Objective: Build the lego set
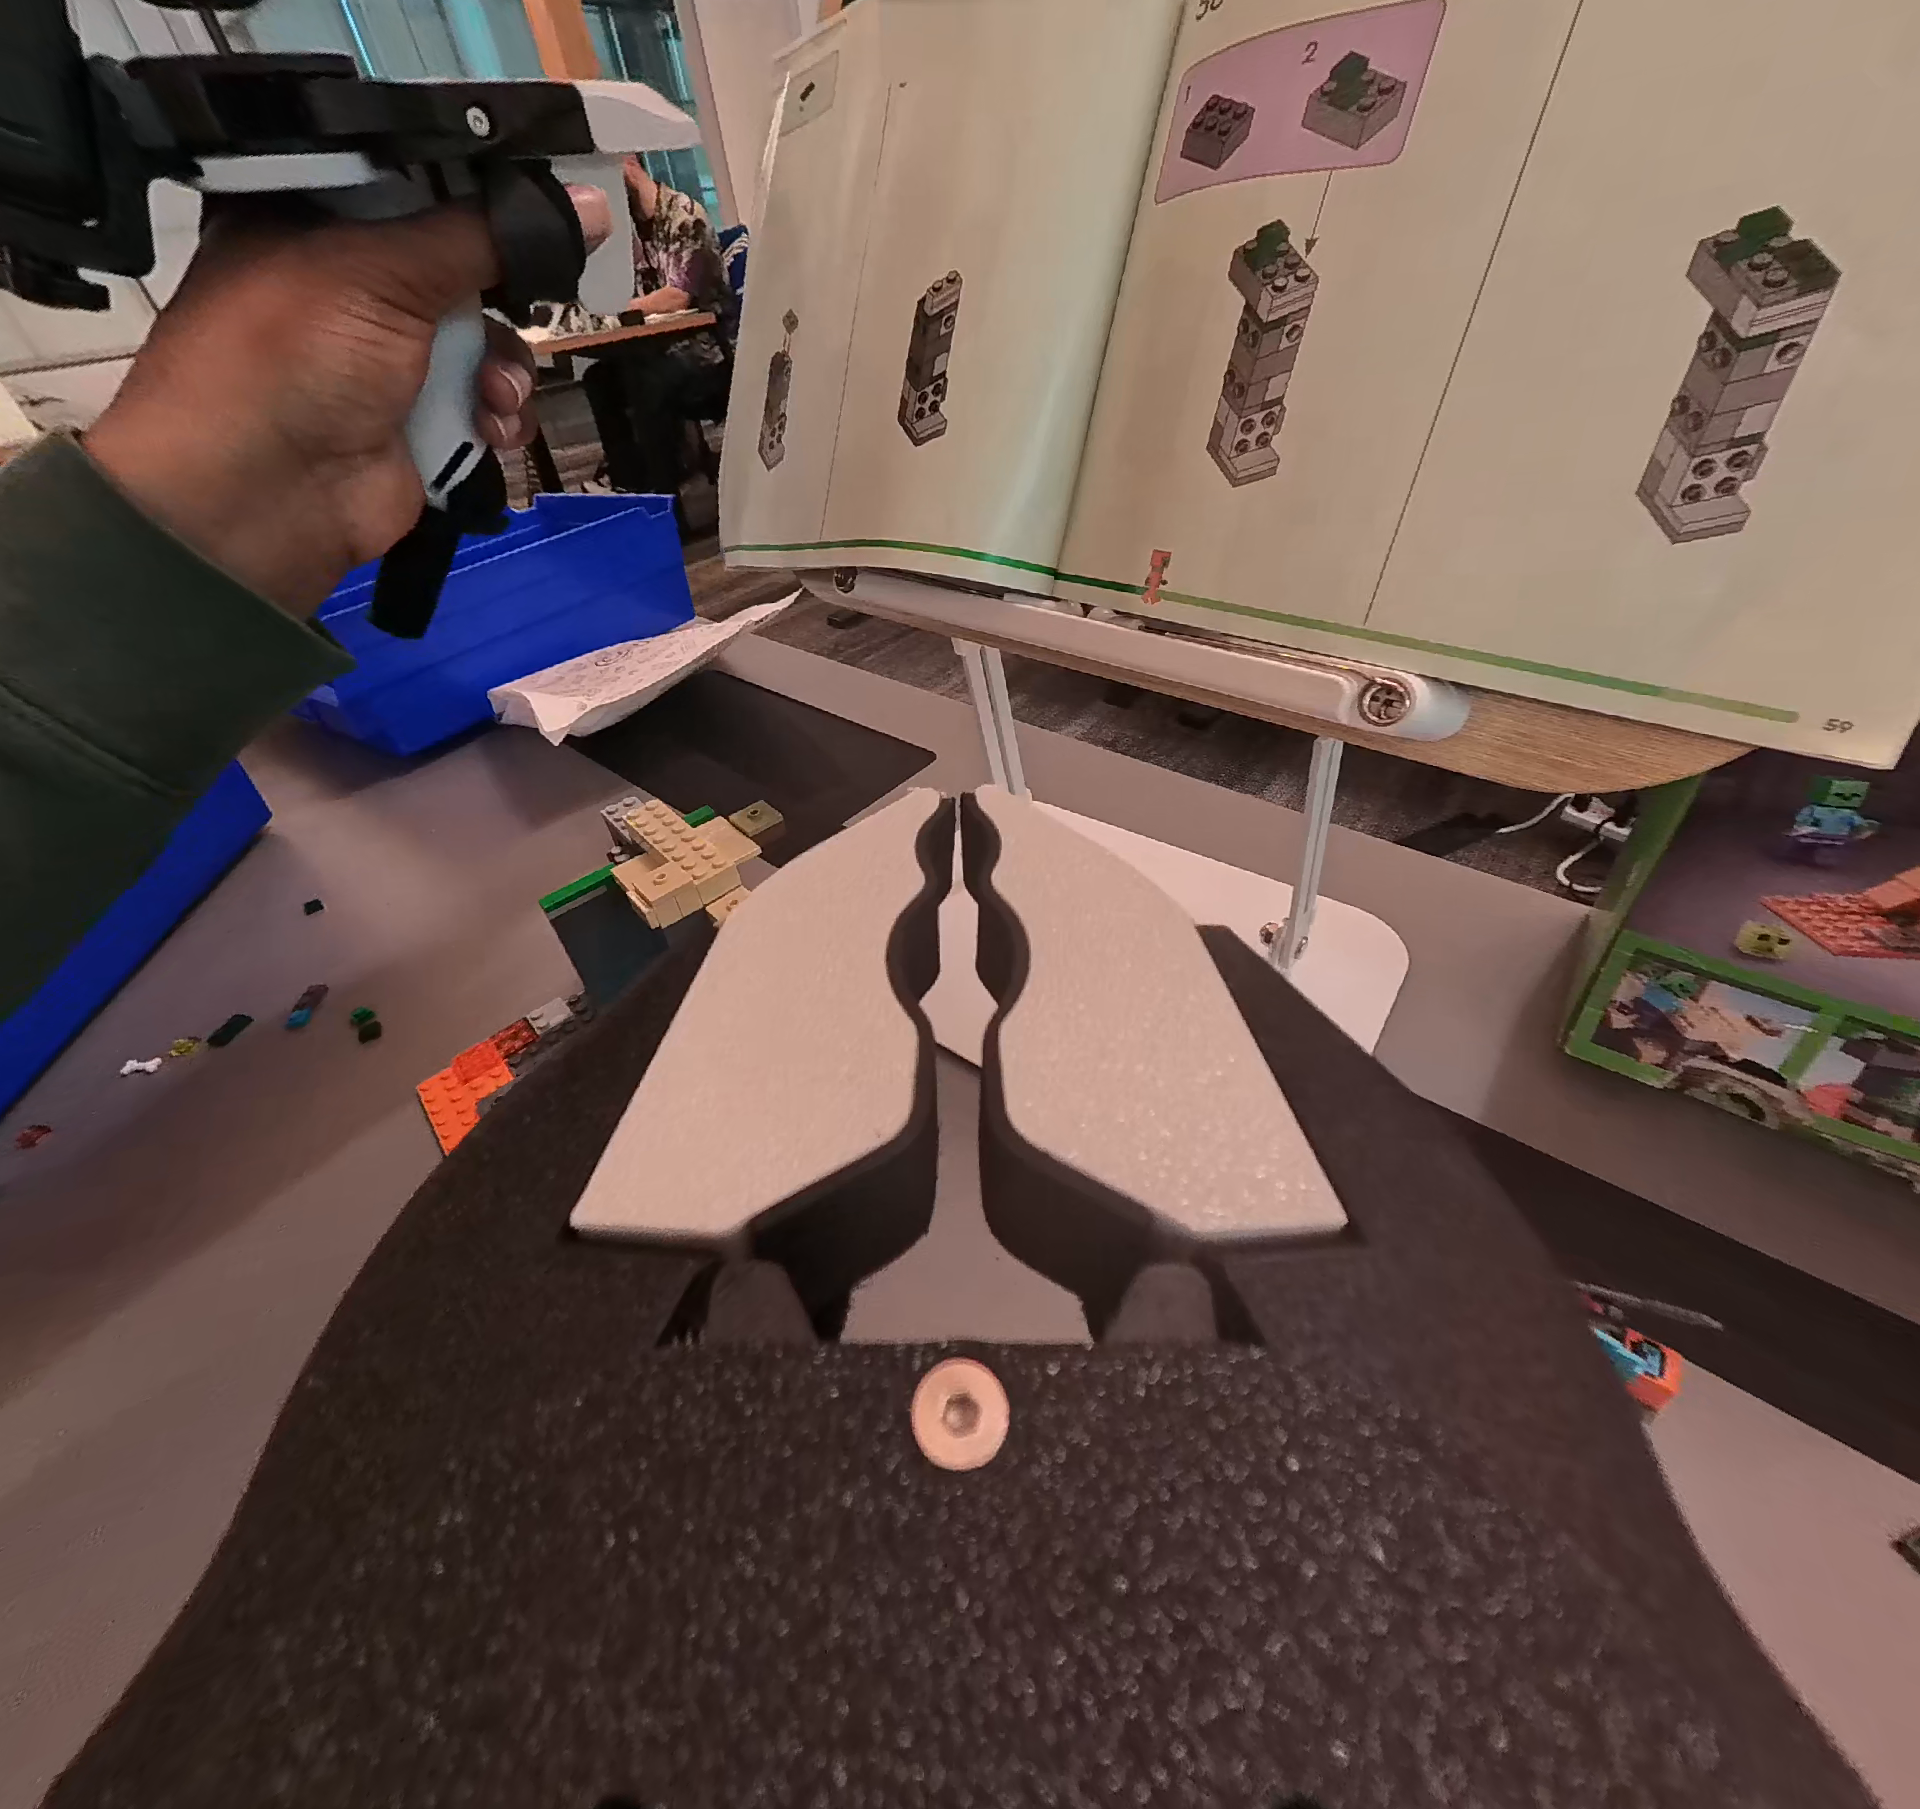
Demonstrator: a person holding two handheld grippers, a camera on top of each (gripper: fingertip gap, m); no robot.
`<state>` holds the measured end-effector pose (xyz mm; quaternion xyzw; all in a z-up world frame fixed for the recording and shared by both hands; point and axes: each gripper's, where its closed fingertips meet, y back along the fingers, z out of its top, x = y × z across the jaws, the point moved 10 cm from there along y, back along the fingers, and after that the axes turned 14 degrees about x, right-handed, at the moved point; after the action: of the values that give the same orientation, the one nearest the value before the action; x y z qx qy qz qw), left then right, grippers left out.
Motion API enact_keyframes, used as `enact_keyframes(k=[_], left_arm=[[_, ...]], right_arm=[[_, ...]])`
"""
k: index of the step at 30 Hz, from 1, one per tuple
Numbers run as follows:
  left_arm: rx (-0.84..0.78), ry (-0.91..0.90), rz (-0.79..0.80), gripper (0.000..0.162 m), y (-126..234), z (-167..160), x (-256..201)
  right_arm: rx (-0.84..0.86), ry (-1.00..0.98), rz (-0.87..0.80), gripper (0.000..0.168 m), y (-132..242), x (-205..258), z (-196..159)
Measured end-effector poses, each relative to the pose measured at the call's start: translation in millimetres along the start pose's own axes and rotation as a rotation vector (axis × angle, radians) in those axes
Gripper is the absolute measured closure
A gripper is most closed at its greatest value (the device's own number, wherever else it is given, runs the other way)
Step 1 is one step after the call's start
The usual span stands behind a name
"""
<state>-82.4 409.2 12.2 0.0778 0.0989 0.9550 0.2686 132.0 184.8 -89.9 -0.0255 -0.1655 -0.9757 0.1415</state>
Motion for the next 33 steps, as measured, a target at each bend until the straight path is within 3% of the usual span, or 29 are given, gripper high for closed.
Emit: enact_keyframes(k=[11, 18, 26, 33], left_arm=[[-0.009, -0.025, -0.004, 0.162, 6.0, 0.2, -2.2], [-0.007, -0.036, -0.059, 0.162, 24.2, -21.9, -13.8], [0.03, 0.015, -0.231, 0.162, 73.5, -65.5, -35.3], [0.226, -0.224, -0.354, 0.162, 140.2, -94.1, -24.3]], right_arm=[[0.002, -0.001, 0.008, 0.168, -0.7, 2.9, -0.3], [0.012, 0.005, 0.02, 0.168, -3.9, 6.9, -1.8], [-0.001, 0.007, 0.029, 0.168, 0.9, 10.8, 1.4], [-0.014, 0.015, 0.047, 0.168, 9.3, 15.1, 5.1]])
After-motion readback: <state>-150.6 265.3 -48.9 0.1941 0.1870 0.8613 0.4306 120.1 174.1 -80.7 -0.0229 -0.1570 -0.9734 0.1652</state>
